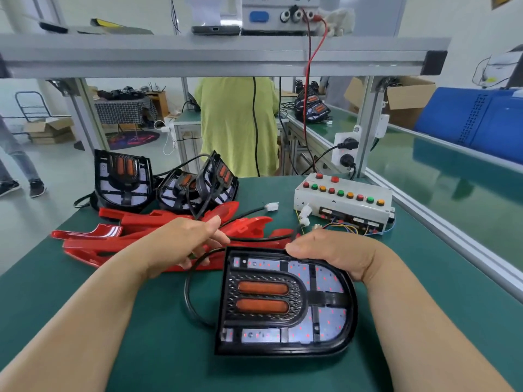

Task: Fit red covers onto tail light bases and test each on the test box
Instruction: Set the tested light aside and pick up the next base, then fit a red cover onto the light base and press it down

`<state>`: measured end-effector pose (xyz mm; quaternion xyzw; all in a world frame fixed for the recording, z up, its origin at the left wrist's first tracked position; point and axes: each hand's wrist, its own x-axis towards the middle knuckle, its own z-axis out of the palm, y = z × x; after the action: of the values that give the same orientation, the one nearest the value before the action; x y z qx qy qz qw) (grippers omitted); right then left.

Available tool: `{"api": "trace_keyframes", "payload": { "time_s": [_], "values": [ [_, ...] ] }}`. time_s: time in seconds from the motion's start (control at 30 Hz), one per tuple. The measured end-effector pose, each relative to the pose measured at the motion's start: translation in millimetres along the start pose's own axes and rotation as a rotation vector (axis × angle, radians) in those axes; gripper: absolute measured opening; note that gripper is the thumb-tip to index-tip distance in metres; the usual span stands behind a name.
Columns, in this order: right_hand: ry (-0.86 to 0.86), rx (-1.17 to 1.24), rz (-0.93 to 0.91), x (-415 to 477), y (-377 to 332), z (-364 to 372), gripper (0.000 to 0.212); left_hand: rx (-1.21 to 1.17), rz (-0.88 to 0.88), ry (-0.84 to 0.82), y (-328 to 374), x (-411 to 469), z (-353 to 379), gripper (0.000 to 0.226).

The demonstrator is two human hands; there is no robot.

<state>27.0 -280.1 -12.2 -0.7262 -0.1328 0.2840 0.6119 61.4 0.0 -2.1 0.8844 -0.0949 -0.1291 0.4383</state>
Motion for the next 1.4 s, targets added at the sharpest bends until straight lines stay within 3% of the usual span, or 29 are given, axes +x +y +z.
{"api": "trace_keyframes", "payload": {
  "time_s": [0.17, 0.3, 0.5, 0.77, 0.93, 1.1, 1.17, 1.27, 1.4],
  "values": [
    [0.025, -0.044, 0.041, -1, 0, -3, 0.033, 0.234, 0.129, 0.325, -7, 10, 11, 0.021],
    [0.071, -0.062, 0.055, 1, 1, -6, 0.038, 0.219, 0.174, 0.502, -16, 17, 25, 0.005],
    [0.233, -0.218, 0.044, 10, 0, 0, 0.06, 0.333, 0.279, 0.601, -11, 28, 31, 0.018],
    [0.254, -0.25, 0.039, 14, 0, 3, 0.06, 0.666, 0.146, 0.357, 0, 41, 39, 0.039],
    [0.333, -0.324, 0.044, 14, 1, 3, 0.057, 0.513, 0.272, 0.381, -7, 34, 45, 0.034],
    [0.332, -0.468, 0.03, 9, -2, -1, 0.061, 0.726, 0.213, 0.325, 3, 33, 42, 0.029],
    [0.292, -0.448, 0.036, 4, -2, -7, 0.063, 0.66, 0.218, 0.355, 2, 29, 44, 0.03],
    [0.221, -0.406, 0.067, -6, -3, -18, 0.072, 0.282, 0.232, 0.5, -6, 24, 46, 0.027],
    [0.155, -0.255, 0.114, -13, 0, -28, 0.033, 0.018, 0.196, 0.511, -11, 24, 40, 0.025]
  ]
}}
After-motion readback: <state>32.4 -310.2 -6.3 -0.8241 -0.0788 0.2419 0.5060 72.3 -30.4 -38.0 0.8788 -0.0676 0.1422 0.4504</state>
